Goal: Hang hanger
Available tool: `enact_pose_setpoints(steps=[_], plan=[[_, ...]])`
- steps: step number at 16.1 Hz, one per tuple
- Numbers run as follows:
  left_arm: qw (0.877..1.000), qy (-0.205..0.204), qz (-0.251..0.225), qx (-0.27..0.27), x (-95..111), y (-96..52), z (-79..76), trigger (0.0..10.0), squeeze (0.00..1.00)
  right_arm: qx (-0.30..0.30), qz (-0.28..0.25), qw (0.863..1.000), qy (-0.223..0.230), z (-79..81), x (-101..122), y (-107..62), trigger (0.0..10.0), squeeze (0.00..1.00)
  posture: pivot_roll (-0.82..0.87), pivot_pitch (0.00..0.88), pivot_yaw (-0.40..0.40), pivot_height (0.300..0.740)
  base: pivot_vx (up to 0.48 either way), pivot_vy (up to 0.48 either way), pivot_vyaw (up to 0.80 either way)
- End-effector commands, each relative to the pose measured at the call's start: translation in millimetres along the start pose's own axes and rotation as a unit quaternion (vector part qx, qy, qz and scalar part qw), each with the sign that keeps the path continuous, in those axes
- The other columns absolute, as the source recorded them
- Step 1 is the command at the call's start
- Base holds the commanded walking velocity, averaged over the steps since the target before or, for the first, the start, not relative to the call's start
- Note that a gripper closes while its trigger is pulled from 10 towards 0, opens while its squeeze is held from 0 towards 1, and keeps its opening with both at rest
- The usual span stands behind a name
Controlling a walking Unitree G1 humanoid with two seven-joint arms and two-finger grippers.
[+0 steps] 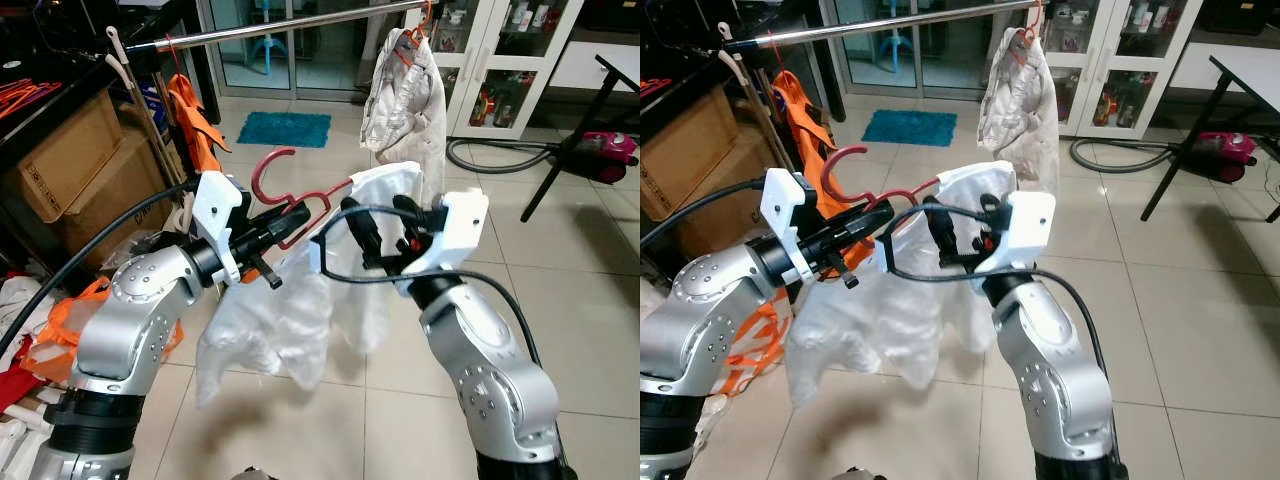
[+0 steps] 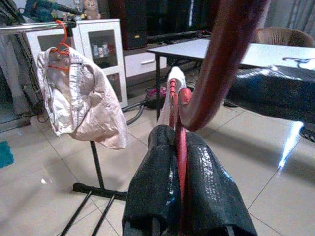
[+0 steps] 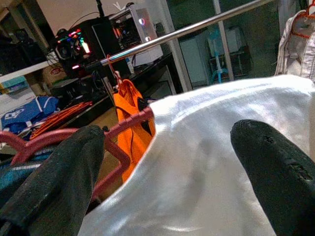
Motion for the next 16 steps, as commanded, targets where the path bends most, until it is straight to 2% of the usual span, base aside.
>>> enact_pose_setpoints(steps=[1,4,7,8,9,11,16], plan=[[1.000,0.022,-0.018,-0.009,14.0,4.5,-2.4,10.0,0.00,0.004,0.003,1.000,0.010,6.4,-2.7,4.9,10.0,0.00,-0.03,0.013,0.056,0.740,0.000,0.000,0.00],[0.999,0.020,-0.026,-0.017,15.8,8.9,-9.3,10.0,0.00,0.012,0.007,1.000,-0.008,11.9,-3.6,8.4,10.0,0.00,-0.03,0.013,0.053,0.740,0.000,0.000,0.00],[0.999,0.020,-0.029,-0.019,17.3,7.8,-10.1,10.0,0.00,-0.018,-0.001,0.999,-0.039,1.0,-0.6,10.4,10.0,0.00,-0.02,0.014,0.050,0.740,0.000,0.000,0.00],[0.999,0.021,-0.029,-0.019,17.5,7.0,-8.9,10.0,0.00,-0.027,-0.007,0.999,-0.047,-3.3,2.5,11.7,4.0,0.00,-0.02,0.014,0.050,0.740,0.000,0.000,0.00],[0.999,0.021,-0.029,-0.019,17.6,6.5,-8.4,10.0,0.00,-0.028,-0.007,0.998,-0.047,-3.5,2.9,11.9,3.9,0.00,-0.02,0.018,0.047,0.740,0.000,0.000,0.00],[0.999,0.022,-0.030,-0.016,18.4,5.9,-6.9,10.0,0.00,-0.036,-0.006,0.998,-0.049,-7.7,3.0,12.0,4.5,0.00,-0.02,0.018,0.045,0.740,0.000,0.000,0.00],[0.999,0.023,-0.035,-0.020,21.9,8.2,-8.3,10.0,0.00,-0.038,-0.005,0.998,-0.050,-8.5,1.6,12.3,4.1,0.00,-0.02,0.020,0.045,0.740,0.000,0.000,0.00]])
Point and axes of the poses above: a point about 5 cm out from each wrist's last joint towards the gripper, its own y axis pointing out of the wrist towards the gripper, its own x axis along the axis of the wrist's last joint, z = x × y, the point moved 6 cm from there along y, pointing out of the wrist towards the gripper, and after that the axes turned 11 degrees about y, right-handed, at the moved point
